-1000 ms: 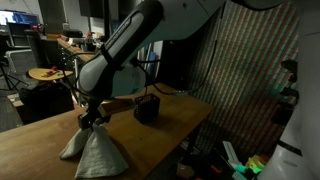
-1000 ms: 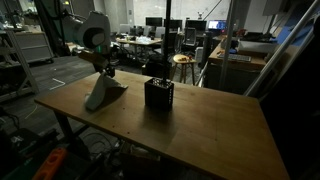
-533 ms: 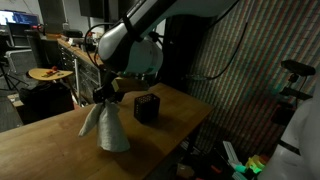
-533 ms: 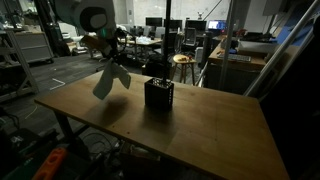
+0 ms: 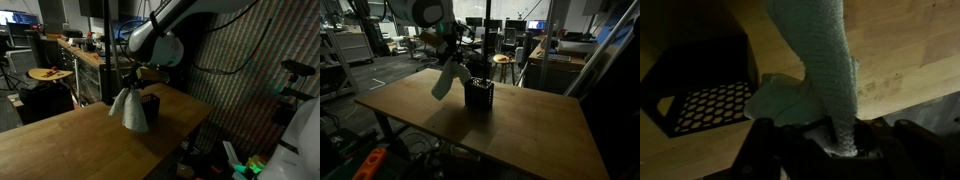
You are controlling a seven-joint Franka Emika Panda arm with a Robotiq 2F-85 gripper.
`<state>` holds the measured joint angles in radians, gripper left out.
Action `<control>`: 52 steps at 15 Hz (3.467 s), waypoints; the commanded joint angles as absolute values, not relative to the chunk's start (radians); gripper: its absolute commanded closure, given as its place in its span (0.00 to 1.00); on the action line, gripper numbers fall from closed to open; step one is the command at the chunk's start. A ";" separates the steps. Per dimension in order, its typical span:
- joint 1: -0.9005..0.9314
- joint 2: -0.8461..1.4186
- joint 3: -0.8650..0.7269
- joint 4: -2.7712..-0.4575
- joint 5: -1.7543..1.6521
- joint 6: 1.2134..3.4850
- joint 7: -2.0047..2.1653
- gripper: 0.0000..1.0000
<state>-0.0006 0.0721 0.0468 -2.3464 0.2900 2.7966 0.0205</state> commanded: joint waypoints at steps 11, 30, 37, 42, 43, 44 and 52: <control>-0.084 0.012 -0.086 -2.347 0.263 2.834 0.237 0.99; -0.036 0.291 -0.109 -2.302 0.019 2.988 0.292 0.99; -0.048 0.327 -0.100 -2.282 0.041 2.967 0.222 0.99; -0.017 0.316 -0.117 -2.273 -0.012 2.911 0.173 0.99; -0.004 0.316 -0.127 -2.266 -0.033 2.899 0.173 0.99; 0.009 0.315 -0.138 -2.256 -0.057 2.884 0.176 0.99; 0.006 0.299 -0.153 -2.159 -0.094 2.828 0.183 0.98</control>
<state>0.0042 0.3112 -0.1355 -2.2021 -0.0790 2.8585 0.1863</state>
